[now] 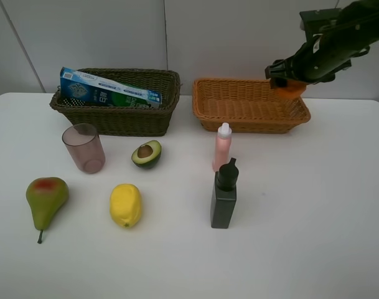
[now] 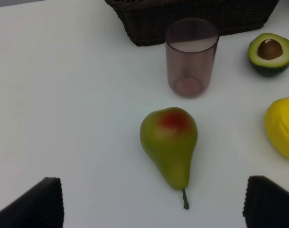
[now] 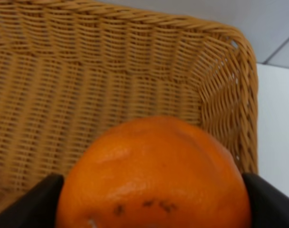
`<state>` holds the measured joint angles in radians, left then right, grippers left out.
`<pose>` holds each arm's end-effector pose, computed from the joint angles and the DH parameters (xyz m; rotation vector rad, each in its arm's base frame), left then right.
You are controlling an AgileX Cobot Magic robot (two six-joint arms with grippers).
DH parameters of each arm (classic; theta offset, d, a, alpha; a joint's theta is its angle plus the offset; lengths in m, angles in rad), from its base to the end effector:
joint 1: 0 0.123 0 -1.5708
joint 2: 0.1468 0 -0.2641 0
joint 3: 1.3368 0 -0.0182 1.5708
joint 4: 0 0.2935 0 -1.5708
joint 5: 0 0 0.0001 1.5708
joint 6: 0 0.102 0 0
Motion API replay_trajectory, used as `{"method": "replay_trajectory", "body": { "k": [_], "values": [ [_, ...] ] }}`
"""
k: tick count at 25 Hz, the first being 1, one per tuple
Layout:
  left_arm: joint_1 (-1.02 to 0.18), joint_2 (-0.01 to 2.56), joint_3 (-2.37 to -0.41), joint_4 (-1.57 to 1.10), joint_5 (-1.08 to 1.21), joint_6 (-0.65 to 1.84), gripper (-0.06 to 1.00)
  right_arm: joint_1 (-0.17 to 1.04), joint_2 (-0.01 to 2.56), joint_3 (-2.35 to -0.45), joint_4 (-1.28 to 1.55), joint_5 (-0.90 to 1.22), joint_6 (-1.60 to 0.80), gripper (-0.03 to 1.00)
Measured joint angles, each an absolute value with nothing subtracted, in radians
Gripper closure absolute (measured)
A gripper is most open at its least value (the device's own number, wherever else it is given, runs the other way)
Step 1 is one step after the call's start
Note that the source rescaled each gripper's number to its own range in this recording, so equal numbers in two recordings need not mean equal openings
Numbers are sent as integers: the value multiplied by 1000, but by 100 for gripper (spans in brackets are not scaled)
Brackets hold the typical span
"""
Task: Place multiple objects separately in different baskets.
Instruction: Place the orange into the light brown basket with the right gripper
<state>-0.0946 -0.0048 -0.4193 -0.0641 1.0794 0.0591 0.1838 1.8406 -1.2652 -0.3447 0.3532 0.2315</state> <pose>0.0706 -0.0125 0.2651 0.1650 2.1323 -0.0990 0.4382 0.0693 0.1686 -0.2754 2.3719 -0.0975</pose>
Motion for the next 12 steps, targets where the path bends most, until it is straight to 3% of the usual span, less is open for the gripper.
{"method": "replay_trajectory", "body": {
  "k": [12],
  "values": [
    [-95, -5, -419, -64, 1079, 59, -6, 169, 2009, -1342, -325, 205, 233, 35]
  ]
}}
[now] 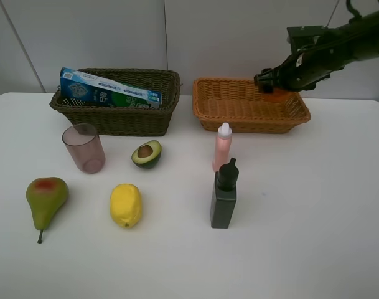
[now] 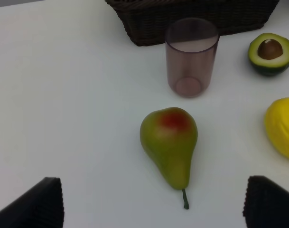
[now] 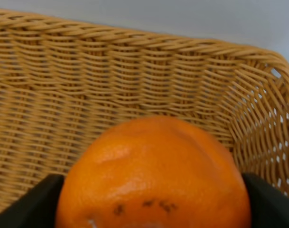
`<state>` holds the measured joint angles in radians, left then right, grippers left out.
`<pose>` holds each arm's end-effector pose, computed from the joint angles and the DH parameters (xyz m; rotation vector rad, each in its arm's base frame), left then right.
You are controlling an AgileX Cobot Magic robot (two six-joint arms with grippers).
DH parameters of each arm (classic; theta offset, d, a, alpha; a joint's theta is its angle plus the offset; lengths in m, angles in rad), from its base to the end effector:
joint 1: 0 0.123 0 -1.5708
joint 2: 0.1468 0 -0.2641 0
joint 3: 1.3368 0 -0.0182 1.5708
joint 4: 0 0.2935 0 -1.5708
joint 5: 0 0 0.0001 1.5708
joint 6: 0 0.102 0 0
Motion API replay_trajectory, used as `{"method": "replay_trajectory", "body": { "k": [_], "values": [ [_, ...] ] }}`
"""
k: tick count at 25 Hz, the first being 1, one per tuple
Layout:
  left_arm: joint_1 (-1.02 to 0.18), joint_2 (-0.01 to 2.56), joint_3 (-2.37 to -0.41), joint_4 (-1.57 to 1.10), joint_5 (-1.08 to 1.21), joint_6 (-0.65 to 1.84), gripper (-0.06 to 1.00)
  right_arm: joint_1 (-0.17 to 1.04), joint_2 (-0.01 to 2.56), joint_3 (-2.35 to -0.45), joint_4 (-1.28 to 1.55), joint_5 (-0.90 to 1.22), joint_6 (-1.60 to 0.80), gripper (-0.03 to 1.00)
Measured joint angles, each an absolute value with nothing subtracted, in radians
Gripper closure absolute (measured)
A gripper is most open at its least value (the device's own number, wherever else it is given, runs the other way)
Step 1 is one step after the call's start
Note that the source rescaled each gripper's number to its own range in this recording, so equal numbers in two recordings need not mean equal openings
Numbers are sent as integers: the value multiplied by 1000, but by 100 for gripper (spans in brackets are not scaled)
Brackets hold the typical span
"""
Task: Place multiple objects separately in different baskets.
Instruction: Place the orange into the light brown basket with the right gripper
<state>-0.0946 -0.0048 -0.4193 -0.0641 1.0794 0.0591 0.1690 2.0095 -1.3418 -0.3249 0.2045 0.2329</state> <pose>0.0706 -0.0125 0.2651 0.1650 2.1323 -0.0990 0.4684 0.0732 0.1261 -0.2659 2.3285 -0.0349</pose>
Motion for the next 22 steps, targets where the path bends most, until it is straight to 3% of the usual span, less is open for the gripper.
{"method": "replay_trajectory", "body": {
  "k": [7, 9, 11, 12, 22],
  "values": [
    [-95, -5, -419, -64, 1079, 59, -6, 161, 2047, -1364, -324, 197, 248, 35],
    [-95, -5, -419, -64, 1079, 59, -6, 152, 2049, -1364, -327, 196, 250, 26],
    [-95, -5, -419, -64, 1079, 59, -6, 147, 2049, -1364, -335, 197, 250, 8],
    [-95, -5, -419, -64, 1079, 59, -6, 147, 2049, -1365, -342, 201, 250, 3],
    [-95, -5, -419, -64, 1079, 59, -6, 147, 2049, -1365, -345, 191, 251, -3]
  ]
}}
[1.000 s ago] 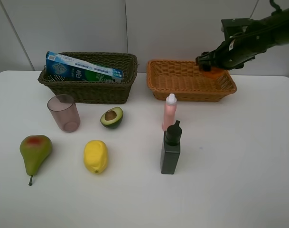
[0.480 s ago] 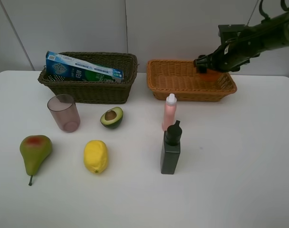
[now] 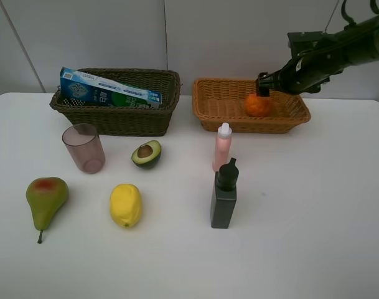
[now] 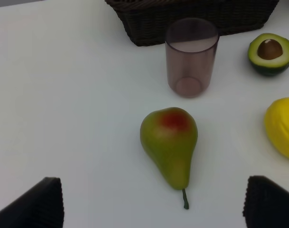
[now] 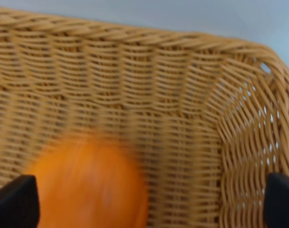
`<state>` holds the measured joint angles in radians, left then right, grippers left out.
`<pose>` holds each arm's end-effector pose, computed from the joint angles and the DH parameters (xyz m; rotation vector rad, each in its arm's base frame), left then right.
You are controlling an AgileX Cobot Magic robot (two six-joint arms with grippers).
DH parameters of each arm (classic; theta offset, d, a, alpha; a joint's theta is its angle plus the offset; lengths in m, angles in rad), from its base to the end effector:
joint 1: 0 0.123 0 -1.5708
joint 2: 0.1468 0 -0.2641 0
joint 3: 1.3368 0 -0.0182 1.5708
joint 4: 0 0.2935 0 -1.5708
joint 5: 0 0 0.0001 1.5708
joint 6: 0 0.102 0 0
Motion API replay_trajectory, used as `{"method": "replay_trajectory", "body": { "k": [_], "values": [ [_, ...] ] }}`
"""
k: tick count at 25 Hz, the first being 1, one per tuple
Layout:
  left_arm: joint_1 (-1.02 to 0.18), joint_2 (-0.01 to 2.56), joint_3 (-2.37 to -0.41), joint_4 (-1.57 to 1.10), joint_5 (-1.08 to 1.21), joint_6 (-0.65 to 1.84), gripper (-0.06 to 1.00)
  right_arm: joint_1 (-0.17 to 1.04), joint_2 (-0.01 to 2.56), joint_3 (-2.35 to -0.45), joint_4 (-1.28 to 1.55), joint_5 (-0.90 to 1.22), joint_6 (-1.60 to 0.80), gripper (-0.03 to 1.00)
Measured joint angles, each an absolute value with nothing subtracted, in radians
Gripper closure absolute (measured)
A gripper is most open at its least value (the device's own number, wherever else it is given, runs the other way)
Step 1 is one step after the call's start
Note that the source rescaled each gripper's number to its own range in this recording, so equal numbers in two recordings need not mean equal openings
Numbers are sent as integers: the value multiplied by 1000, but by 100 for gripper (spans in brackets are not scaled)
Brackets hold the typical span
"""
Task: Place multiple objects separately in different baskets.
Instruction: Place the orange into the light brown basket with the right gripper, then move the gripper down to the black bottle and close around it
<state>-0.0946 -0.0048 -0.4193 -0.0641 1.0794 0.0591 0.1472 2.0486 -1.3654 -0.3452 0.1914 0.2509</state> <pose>0.0706 -0.0125 0.2651 0.1650 2.1323 -0.0990 0.4759 0.0639 0.1162 -0.2443 2.3328 -0.0467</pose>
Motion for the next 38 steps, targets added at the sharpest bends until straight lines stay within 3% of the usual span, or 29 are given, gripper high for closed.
{"method": "replay_trajectory", "body": {
  "k": [11, 19, 33, 38],
  "values": [
    [-95, -5, -419, -64, 1079, 59, -6, 147, 2046, -1365, -185, 184, 250, -3],
    [-95, -5, -419, -64, 1079, 59, -6, 157, 1934, -1365, -157, 327, 201, -3],
    [-95, -5, -419, -64, 1079, 59, -6, 345, 1760, -1364, -80, 802, 251, -3],
    [-95, -5, -419, -64, 1079, 59, -6, 447, 1721, -1304, -79, 848, 320, -3]
  ]
}}
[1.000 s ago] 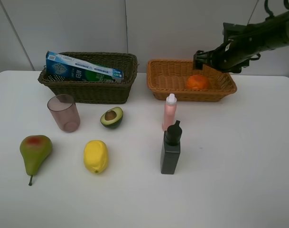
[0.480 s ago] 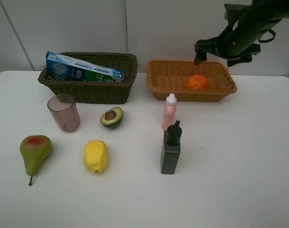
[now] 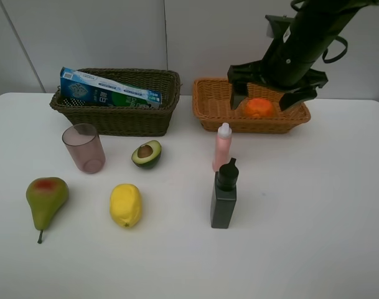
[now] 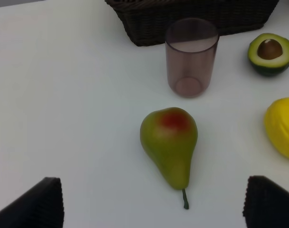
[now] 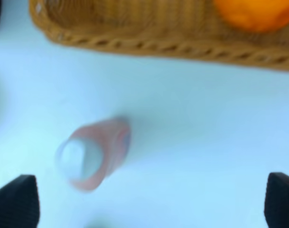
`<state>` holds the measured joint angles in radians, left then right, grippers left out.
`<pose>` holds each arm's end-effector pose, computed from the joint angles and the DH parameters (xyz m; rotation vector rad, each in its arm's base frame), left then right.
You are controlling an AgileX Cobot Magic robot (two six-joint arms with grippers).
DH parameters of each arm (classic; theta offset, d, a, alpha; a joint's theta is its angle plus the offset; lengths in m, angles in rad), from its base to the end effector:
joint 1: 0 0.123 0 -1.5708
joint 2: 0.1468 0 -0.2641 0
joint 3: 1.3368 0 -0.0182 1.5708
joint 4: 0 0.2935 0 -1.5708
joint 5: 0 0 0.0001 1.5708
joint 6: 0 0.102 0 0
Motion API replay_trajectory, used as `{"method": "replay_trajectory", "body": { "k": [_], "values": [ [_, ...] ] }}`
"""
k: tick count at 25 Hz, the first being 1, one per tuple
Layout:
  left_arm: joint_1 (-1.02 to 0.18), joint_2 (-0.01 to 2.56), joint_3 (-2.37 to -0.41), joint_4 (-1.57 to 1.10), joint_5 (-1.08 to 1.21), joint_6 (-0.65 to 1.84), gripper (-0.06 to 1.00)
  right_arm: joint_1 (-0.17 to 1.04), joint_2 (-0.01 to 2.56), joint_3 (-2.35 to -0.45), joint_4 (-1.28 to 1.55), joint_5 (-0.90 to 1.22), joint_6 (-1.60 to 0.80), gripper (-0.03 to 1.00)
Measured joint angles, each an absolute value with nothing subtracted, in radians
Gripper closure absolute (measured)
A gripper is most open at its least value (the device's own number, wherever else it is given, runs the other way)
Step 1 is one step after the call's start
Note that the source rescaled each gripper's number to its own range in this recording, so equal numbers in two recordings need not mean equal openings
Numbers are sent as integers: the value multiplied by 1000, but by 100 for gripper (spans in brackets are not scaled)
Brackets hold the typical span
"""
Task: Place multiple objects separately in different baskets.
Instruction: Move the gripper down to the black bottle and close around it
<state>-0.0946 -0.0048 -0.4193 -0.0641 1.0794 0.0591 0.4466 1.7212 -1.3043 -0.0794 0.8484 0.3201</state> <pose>0.0706 -0.0125 0.2651 0.1650 2.1323 -0.0990 0.3633 0.1673 0.2037 -0.2295 2.7399 0.1152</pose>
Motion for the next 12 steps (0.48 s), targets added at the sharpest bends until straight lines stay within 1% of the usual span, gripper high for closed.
{"method": "replay_trajectory", "body": {
  "k": [6, 12],
  "values": [
    [-95, -5, -419, -64, 1079, 59, -6, 552, 1688, -1190, -72, 839, 424, -3],
    [-95, -5, -419, -64, 1079, 59, -6, 642, 1687, -1124, -71, 816, 513, -3]
  ]
}}
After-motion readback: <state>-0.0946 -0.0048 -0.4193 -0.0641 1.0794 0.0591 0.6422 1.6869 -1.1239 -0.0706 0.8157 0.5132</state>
